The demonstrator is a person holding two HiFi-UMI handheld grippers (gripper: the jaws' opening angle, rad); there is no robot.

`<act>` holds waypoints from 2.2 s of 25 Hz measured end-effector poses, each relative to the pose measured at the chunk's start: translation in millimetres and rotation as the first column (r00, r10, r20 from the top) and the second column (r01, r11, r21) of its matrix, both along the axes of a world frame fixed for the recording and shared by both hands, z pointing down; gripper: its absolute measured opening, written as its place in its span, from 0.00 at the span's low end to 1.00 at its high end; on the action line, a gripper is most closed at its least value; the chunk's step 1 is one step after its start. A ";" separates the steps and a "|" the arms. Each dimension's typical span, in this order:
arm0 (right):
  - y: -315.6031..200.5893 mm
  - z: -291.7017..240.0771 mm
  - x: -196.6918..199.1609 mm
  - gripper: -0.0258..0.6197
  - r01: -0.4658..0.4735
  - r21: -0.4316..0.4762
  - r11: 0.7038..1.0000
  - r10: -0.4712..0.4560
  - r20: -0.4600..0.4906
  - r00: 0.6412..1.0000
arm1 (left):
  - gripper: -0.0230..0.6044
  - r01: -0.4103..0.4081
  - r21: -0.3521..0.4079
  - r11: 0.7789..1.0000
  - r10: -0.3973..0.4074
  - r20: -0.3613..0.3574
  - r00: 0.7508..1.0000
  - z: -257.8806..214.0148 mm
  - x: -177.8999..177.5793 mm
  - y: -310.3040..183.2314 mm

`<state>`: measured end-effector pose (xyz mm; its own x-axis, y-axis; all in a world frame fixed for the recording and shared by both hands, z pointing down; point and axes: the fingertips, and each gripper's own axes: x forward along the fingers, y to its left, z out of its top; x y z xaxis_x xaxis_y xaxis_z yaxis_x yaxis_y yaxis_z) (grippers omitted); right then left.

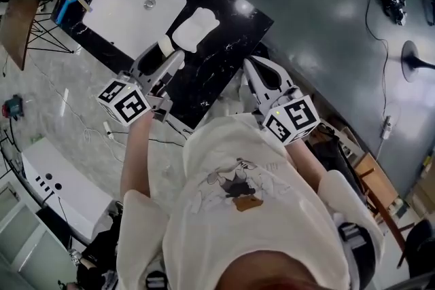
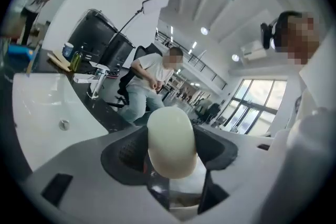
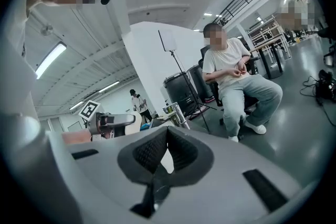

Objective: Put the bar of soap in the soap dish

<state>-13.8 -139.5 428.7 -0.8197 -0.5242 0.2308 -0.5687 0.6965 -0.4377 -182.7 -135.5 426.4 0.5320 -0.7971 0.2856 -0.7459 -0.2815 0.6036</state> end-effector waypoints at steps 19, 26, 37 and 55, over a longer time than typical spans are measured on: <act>-51.6 42.1 51.2 0.05 -0.109 -0.110 0.988 0.116 0.058 0.992 | 0.48 -0.144 -0.755 0.640 0.755 0.583 0.300 185.1 0.6 -53.9; -63.3 45.6 58.5 0.05 -0.121 -0.123 0.985 0.132 0.079 0.988 | 0.48 -0.080 -0.877 0.474 0.874 0.459 0.159 199.2 2.0 -55.8; -72.3 39.9 67.2 0.05 -0.122 -0.117 0.986 0.134 0.094 0.987 | 0.48 -0.081 -0.935 0.346 0.930 0.331 0.157 211.5 20.5 -60.5; -57.8 34.2 58.0 0.05 -0.083 -0.109 0.991 0.095 0.106 0.990 | 0.51 -0.092 -0.931 0.353 0.929 0.337 0.152 210.2 19.3 -61.7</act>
<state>44.2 -197.3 462.9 -0.7944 -0.5740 0.1986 -0.5703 0.5925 -0.5690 -163.4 -197.2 636.6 -0.1267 0.2445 0.9613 -0.6812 -0.7259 0.0948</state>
